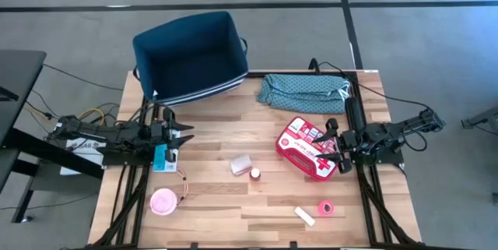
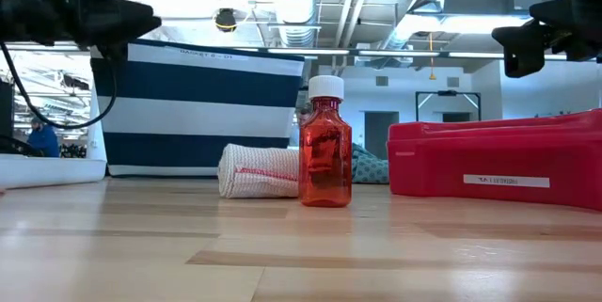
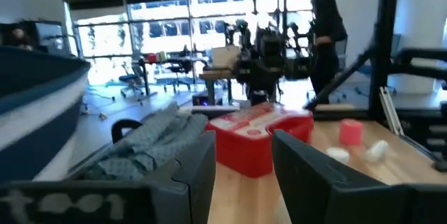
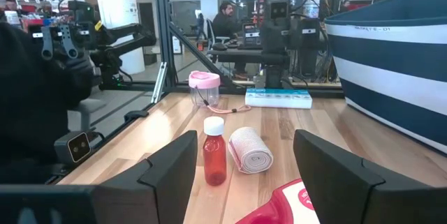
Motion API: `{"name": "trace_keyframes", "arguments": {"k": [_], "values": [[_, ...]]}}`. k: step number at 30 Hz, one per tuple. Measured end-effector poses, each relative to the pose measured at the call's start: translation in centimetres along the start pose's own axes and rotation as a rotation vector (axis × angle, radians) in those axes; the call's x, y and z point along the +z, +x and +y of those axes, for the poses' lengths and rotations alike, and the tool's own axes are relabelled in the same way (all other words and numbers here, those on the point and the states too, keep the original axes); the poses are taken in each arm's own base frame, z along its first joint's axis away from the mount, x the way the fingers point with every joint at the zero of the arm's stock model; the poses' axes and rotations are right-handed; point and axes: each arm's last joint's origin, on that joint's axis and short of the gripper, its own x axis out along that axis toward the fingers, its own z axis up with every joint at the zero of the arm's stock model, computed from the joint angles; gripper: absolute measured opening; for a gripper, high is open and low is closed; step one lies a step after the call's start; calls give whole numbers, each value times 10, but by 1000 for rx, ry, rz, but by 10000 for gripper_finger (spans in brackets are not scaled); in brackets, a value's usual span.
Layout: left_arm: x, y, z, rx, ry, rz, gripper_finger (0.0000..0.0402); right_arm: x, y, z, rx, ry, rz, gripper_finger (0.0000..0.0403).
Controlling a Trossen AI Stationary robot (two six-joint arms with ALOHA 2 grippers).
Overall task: Pick & place medical supplies in basket/bin
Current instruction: Put the red pill bottle into the blue bin
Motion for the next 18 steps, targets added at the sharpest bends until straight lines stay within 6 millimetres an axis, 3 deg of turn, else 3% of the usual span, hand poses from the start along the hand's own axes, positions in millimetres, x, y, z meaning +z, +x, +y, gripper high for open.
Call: {"name": "trace_keyframes", "arguments": {"k": [4,18], "values": [[12,0,5,123,-26,4,130,0,0,0,0,0,0,233],[105,9,12,180,-18,122,130,0,0,0,0,0,0,233]]}}
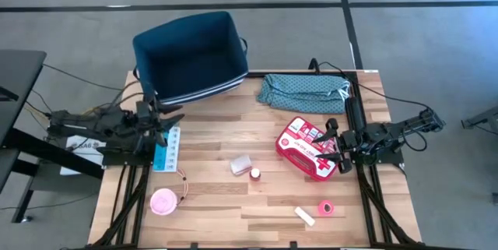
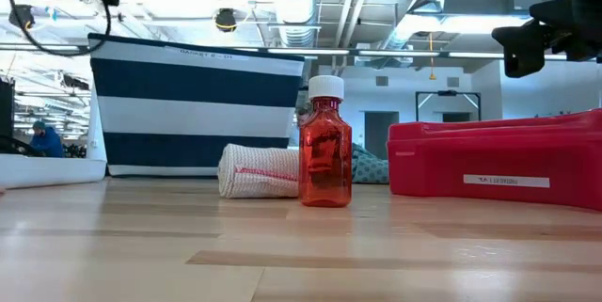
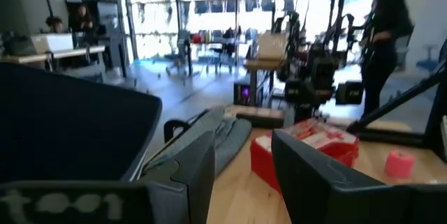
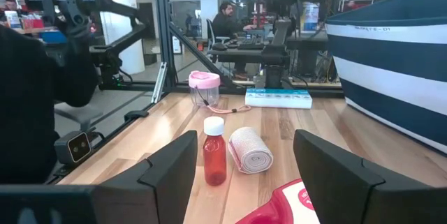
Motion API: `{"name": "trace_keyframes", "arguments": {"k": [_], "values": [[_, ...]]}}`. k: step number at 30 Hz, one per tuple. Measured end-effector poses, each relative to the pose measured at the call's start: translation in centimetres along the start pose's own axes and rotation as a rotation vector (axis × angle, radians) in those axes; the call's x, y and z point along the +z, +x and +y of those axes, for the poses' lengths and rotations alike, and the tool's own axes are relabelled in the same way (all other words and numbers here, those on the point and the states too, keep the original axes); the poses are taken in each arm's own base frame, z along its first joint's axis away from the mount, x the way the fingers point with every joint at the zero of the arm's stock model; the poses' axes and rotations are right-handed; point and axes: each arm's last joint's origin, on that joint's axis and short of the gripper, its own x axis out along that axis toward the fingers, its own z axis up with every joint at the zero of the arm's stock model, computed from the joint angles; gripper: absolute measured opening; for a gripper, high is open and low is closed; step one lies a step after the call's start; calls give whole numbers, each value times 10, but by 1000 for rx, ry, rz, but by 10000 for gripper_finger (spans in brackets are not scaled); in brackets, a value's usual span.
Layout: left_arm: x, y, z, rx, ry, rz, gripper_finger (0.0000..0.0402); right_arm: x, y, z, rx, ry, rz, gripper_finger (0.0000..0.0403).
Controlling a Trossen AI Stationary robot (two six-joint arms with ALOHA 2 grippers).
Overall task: Pick & place medical supplies in basket/bin
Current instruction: Put the red pill bottle into the blue bin
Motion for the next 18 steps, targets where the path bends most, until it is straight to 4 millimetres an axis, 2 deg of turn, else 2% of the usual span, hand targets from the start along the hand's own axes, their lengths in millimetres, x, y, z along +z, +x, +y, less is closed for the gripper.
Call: {"name": "trace_keyframes", "arguments": {"k": [5,8,14,16,18], "values": [[-1,15,-8,-1,64,145,130,0,0,0,0,0,0,233],[-8,25,-15,-28,120,207,130,0,0,0,-7,-99,-1,233],[-12,40,-24,-65,134,229,130,0,0,0,-6,-164,-1,233],[-8,43,-25,-53,116,187,130,0,0,0,-4,-112,-2,233],[-4,43,-25,-53,118,148,130,1,0,1,9,69,-12,233]]}}
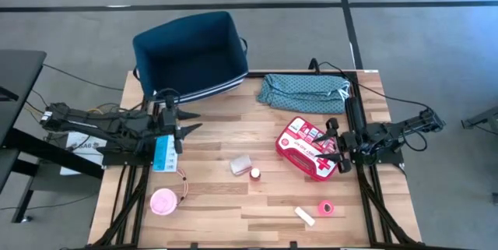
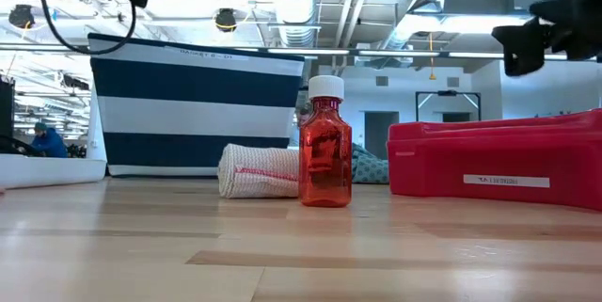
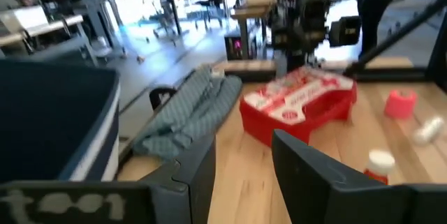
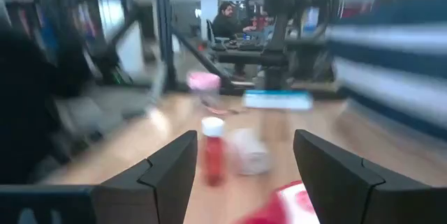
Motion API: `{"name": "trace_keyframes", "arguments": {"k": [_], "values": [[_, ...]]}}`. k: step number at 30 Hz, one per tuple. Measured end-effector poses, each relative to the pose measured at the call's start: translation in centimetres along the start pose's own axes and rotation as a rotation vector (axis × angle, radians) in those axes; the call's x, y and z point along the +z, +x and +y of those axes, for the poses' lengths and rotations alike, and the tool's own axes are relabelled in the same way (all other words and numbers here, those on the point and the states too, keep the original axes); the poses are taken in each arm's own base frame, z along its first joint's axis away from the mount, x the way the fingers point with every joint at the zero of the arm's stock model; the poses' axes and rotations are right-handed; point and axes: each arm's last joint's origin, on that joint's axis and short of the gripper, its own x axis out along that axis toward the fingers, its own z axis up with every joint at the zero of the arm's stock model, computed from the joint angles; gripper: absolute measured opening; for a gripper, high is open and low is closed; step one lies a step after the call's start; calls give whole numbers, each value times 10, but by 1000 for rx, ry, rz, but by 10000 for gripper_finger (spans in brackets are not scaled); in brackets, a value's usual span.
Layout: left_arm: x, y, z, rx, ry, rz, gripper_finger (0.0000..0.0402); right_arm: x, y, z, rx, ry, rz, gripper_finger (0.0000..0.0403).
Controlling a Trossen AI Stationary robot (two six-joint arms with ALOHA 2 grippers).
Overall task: Pick & place medical supplies in basket/bin
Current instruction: Put the red pill bottle into the blue bin
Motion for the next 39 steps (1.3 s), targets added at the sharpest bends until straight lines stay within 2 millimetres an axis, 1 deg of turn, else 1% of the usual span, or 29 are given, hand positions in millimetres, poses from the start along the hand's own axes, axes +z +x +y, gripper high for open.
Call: {"name": "trace_keyframes", "arguments": {"k": [2,5,7,10,13,17,21,26,29,31,34,37,39], "values": [[4,0,0,4,22,-38,130,2,0,0,-7,19,-21,233],[9,-2,2,20,72,-80,130,9,0,-1,-23,-32,-89,233],[12,-3,3,60,96,-103,130,10,-1,-1,-26,-34,-107,233],[13,-3,5,132,119,-101,130,20,-2,-3,-83,-57,-201,233],[13,-3,8,206,116,-91,130,20,-2,-6,-163,-38,-197,233],[13,-3,9,241,101,-84,130,20,-3,-13,-328,63,-209,233],[12,-3,9,241,126,-75,130,20,-4,-16,-362,135,-221,233],[11,-3,9,242,149,-68,130,21,-4,-18,-389,127,-226,233],[11,-3,8,242,151,-63,130,27,-5,-18,-367,147,-293,231],[11,-3,8,242,150,-65,130,33,-7,-17,-343,76,-334,227],[11,-3,9,242,154,-67,130,46,-8,-17,-361,-40,-422,218],[11,-4,9,242,138,-69,130,60,-4,-13,-264,-110,-438,210],[11,-4,9,241,120,-72,130,74,2,-9,-200,-137,-426,206]]}}
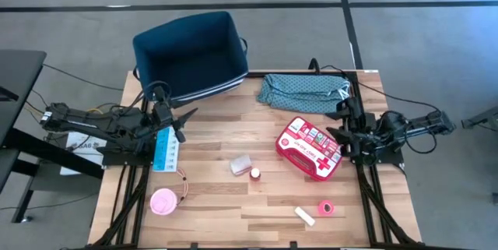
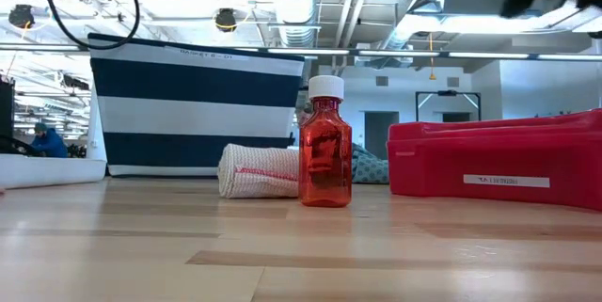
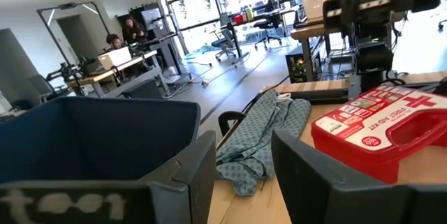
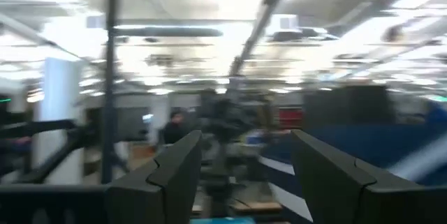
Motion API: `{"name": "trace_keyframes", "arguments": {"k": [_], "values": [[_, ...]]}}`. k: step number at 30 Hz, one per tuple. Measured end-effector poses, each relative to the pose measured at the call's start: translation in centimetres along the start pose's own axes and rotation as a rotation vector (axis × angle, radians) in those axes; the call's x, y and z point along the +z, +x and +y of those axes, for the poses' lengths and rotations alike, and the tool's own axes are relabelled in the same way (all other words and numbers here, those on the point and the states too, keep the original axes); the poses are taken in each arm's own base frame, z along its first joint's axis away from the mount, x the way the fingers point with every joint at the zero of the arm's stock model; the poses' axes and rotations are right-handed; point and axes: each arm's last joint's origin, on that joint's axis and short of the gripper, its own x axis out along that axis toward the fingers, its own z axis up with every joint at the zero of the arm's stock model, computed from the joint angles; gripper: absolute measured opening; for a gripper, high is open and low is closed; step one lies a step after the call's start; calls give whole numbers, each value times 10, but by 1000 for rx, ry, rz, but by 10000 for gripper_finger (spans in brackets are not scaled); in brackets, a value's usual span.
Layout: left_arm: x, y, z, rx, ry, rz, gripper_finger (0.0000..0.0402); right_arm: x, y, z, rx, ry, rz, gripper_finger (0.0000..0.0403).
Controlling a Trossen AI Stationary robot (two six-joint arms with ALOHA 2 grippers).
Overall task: Pick & place medical supplies in basket/bin
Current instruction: Put the red pill bottle into the blue bin
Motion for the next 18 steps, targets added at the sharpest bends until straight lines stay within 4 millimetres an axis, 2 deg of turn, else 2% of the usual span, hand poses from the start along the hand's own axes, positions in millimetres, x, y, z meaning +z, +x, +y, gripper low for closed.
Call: {"name": "trace_keyframes", "arguments": {"k": [4,7,12,18], "values": [[0,0,-1,-26,-67,-5,130,16,34,9,53,-27,79,202],[0,0,-2,-80,-118,-15,130,20,70,22,125,-69,176,201],[1,0,-4,-149,-146,-26,130,1,121,45,201,-151,387,203],[0,0,-5,-154,-141,-16,130,-40,161,64,205,-86,540,201]]}}
